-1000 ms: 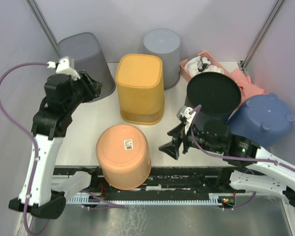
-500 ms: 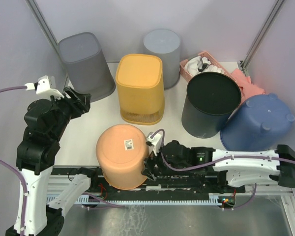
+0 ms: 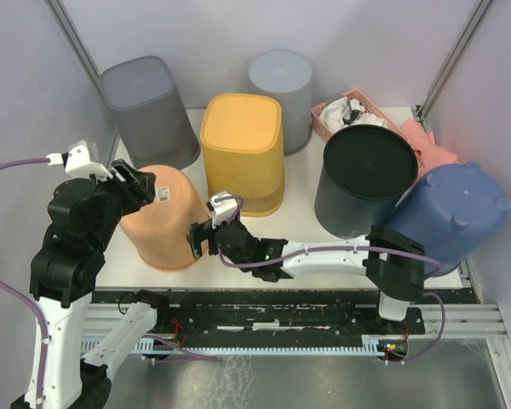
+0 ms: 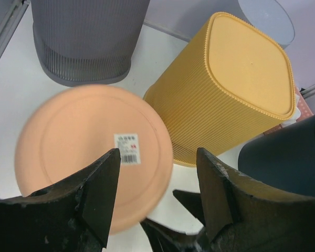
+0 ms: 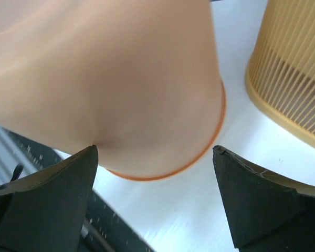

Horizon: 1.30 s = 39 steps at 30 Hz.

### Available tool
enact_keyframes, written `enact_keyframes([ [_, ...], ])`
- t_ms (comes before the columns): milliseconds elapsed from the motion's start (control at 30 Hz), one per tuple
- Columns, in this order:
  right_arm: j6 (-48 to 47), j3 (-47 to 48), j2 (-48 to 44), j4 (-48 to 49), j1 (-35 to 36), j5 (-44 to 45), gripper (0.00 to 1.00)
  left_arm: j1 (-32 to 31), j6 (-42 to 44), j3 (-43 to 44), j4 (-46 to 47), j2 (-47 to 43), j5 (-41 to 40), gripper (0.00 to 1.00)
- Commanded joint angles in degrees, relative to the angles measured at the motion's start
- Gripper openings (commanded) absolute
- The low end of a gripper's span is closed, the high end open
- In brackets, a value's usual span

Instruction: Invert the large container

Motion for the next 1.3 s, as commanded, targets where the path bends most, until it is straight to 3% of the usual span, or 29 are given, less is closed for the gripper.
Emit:
enact_keyframes([
  [0,3.62,5.33,0.86,0.21,-4.44,-0.48,0.99,0.08,-0.78,1.94,-0.66,0.95,-0.9,0.67],
  [133,0.22,0.31,-6.9,-4.91,-4.62,-1.82,0.99,0.16,1.06,2.35,-2.25,3.13,-0.1,0.68],
  [233,-0.59,-2.16,-13.75,-16.06,-4.61,-0.31,0.99,0.11,2.75,0.64,-0.95,3.63,1.13,0.7],
  [433,2.52,-0.82,-27.12,-43.0,-4.71,9.73,0.99,0.14,6.42,-2.68,1.69,5.97,7.45,0.75],
  [600,-1.01,0.73,-35.2,-54.71,-4.67,25.63,0.99,0.05,8.1,-5.62,4.09,7.49,12.45,0.76],
  [767,-9.74,1.04,-39.18,-55.27,-4.76,39.28,0.99,0.13,9.62,-8.12,6.19,6.0,13.41,0.77],
  [900,-15.7,1.04,-40.95,-51.98,-4.84,45.41,0.99,0.08,10.59,-10.03,8.63,4.05,13.56,0.77],
  [1033,-19.13,0.16,-43.2,-46.29,-5.18,46.63,0.99,0.08,10.6,-12.17,10.3,3.44,15.25,0.78],
  [1267,-16.17,0.2,-46.43,-44.08,-5.28,43.66,0.99,0.07,11.08,-13.31,11.32,3.48,15.9,0.78],
])
